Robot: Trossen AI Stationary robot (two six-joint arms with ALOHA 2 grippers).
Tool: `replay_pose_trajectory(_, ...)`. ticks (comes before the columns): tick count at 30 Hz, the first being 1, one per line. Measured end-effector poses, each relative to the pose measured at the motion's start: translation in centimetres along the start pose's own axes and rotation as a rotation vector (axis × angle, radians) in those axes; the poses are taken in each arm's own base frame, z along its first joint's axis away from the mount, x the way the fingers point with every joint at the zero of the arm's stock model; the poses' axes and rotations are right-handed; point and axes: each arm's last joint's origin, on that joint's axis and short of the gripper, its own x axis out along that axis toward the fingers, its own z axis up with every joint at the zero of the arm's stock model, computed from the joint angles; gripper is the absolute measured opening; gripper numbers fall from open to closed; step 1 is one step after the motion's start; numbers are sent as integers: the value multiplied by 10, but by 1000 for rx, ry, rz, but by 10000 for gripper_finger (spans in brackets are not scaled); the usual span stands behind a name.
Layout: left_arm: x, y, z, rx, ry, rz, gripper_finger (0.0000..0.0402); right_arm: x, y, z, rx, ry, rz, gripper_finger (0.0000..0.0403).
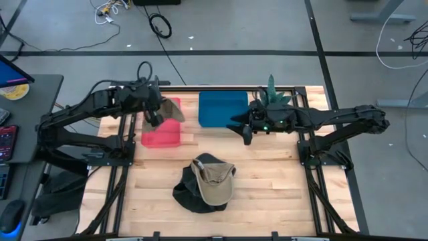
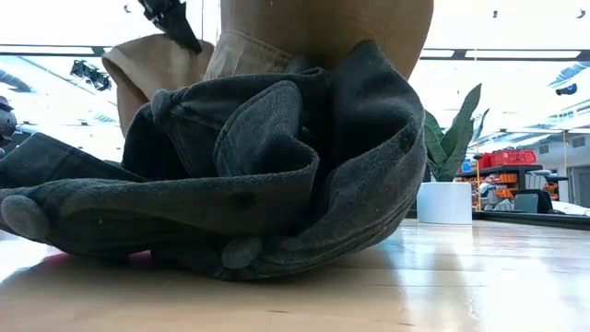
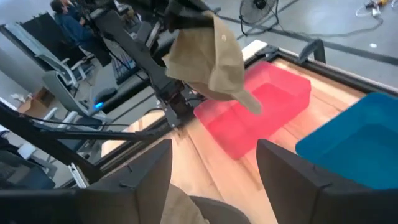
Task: Pick & Place hat
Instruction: Put the top brown cap into the blue bin
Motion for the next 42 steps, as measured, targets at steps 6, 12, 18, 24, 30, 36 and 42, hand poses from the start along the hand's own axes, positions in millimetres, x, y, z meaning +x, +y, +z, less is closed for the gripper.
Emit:
replay_pose_trajectory(6,7,4,-1,116,42,18,21,9,1,-4,24,23,18,235)
replay_pose_trajectory(12,10,10,-5,177,85,35,21,10,2,-3,19,14,31,235)
replay_pose_trajectory(18,14,16,-8,252,116,21,21,11,2,-4,19,15,30,235)
replay_pose_trajectory(24,25,22,-10,334,162,22,21,11,1,-4,18,16,29,235)
replay_pose_trajectory(30,40,30,-10,370,205,35,21,11,1,-4,18,16,29,235)
replay_pose_trajectory(36,57,39,-11,390,213,-16,21,11,1,-4,18,16,29,235)
replay_pose_trajectory(42,73,47,-13,425,238,-36,21,11,1,-4,18,12,22,235)
